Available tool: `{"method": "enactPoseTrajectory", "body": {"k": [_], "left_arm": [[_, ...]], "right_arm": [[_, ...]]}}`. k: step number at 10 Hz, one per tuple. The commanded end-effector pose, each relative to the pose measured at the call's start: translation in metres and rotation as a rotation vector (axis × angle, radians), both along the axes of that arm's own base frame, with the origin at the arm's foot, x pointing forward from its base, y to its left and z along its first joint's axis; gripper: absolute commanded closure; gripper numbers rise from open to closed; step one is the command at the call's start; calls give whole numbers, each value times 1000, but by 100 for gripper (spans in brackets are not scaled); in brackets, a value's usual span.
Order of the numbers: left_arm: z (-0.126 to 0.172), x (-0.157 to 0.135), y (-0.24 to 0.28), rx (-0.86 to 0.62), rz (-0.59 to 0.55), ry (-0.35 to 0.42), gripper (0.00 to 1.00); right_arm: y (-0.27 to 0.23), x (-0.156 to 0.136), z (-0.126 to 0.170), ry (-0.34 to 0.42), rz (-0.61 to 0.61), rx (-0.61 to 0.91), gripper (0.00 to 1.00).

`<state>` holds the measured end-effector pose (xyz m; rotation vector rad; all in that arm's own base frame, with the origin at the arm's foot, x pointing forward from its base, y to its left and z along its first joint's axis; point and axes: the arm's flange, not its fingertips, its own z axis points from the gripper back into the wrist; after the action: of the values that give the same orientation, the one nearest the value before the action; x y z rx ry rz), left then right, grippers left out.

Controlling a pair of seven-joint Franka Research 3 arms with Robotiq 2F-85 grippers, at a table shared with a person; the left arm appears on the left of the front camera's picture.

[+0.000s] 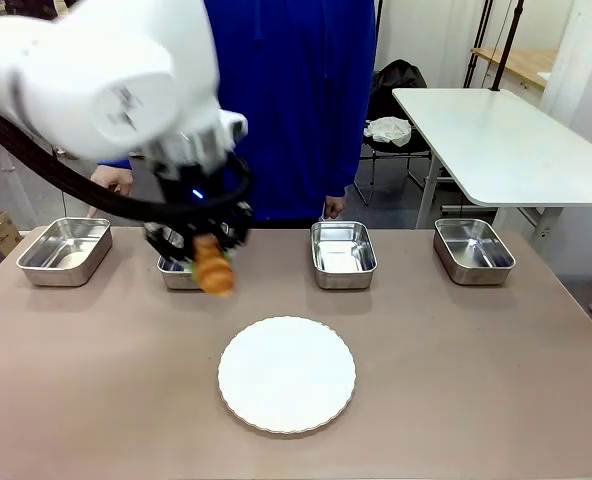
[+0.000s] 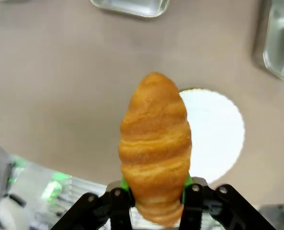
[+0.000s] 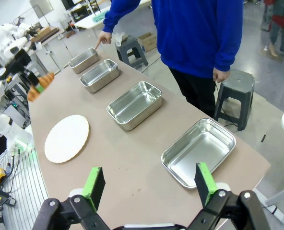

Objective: Place the bread in the container.
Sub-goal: Place the Butter Roll into the Airtight Container indicated by the human.

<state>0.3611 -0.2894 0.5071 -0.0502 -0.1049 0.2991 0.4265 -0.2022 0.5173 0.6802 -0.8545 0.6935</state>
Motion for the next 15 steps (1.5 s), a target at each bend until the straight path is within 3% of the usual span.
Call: {"method": "enactPoseTrajectory", "body": {"k": [1, 4, 5, 6, 8, 9, 10, 12, 15], "left_arm": [[17, 22, 63, 57, -240, 14, 58], [-6, 70, 168, 110, -363, -15, 58], [-16, 86, 192, 47, -387, -14, 58], [9, 62, 158, 90, -309, 25, 58], [9, 62, 158, 90, -309, 25, 58], [-7, 78, 184, 89, -344, 19, 58], [0, 97, 186, 89, -358, 34, 58], [-13, 189, 230, 19, -311, 184, 58], [-60, 255, 289, -51, -321, 211, 58]], "right_arm": [[1, 0, 1, -8, 4, 6, 0], [1, 0, 1, -8, 4, 6, 0], [1, 0, 1, -8, 4, 6, 0], [1, 0, 1, -8, 4, 6, 0], [1, 0, 1, -8, 4, 6, 0], [1, 0, 1, -8, 4, 6, 0], [1, 0, 1, -8, 4, 6, 0], [1, 0, 1, -8, 4, 6, 0], [1, 0, 1, -8, 4, 6, 0]]}}
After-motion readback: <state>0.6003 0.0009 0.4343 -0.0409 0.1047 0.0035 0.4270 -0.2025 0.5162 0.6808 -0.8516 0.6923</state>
